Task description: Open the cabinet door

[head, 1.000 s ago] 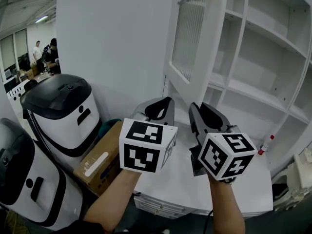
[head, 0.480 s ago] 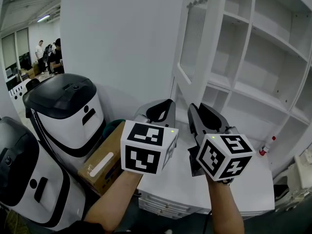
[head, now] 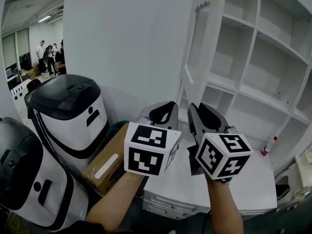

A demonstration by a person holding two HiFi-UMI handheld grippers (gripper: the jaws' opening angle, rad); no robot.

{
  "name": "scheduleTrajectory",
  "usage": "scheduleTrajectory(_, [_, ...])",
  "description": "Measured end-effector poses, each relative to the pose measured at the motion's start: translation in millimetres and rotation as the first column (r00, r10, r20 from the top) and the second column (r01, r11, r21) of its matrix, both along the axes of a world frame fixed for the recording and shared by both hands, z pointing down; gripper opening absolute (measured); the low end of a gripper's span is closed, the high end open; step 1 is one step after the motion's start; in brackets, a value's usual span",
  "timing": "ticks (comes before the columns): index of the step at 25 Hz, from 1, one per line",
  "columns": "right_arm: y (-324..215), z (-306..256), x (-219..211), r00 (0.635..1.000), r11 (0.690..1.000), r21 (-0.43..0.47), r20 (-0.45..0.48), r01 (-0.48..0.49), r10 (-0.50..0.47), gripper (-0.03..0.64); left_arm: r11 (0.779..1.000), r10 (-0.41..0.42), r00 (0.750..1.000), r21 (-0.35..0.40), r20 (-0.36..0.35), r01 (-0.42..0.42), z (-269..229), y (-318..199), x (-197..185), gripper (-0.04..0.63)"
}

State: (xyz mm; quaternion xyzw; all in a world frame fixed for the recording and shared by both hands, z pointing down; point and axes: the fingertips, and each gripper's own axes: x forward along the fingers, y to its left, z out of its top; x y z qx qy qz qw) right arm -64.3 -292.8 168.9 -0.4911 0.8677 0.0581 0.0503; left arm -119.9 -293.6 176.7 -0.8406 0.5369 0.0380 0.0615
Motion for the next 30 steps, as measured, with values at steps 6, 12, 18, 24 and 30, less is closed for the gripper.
scheduleTrajectory(6, [0.4, 0.5, -18.7, 1.0, 1.0, 0.003, -0.004, 0.0, 0.0, 0.084, 1.0, 0.013, 1.0, 0.001, -0.001, -0.013, 1.8, 2.2, -12.6, 0.012])
scheduleTrajectory(12, [-1.6, 0.6, -40.5, 1.0, 1.0, 0.012, -0.011, 0.006, -0.005, 0.089, 1.0, 0.008, 1.0, -0.003, -0.004, -0.008, 4.0, 1.7, -33.0, 0.012])
scheduleTrajectory(18, [-3.8, 1.1, -65.7, 0.999, 0.999, 0.027, -0.022, 0.025, -0.024, 0.095, 1.0, -0.013, 1.0, -0.005, 0.008, 0.013, 8.1, 1.9, -53.0, 0.012])
scheduleTrajectory(24, [-7.2, 1.2, -81.3, 0.999, 0.999, 0.023, -0.024, 0.048, -0.047, 0.101, 1.0, -0.019, 1.0, -0.007, 0.015, 0.019, 11.2, 4.5, -64.4, 0.012])
scheduleTrajectory(30, [-7.8, -0.4, -80.0, 0.999, 0.999, 0.018, -0.022, 0.032, -0.031, 0.103, 1.0, -0.001, 1.0, -0.015, 0.017, 0.001, 14.3, 8.8, -62.0, 0.012])
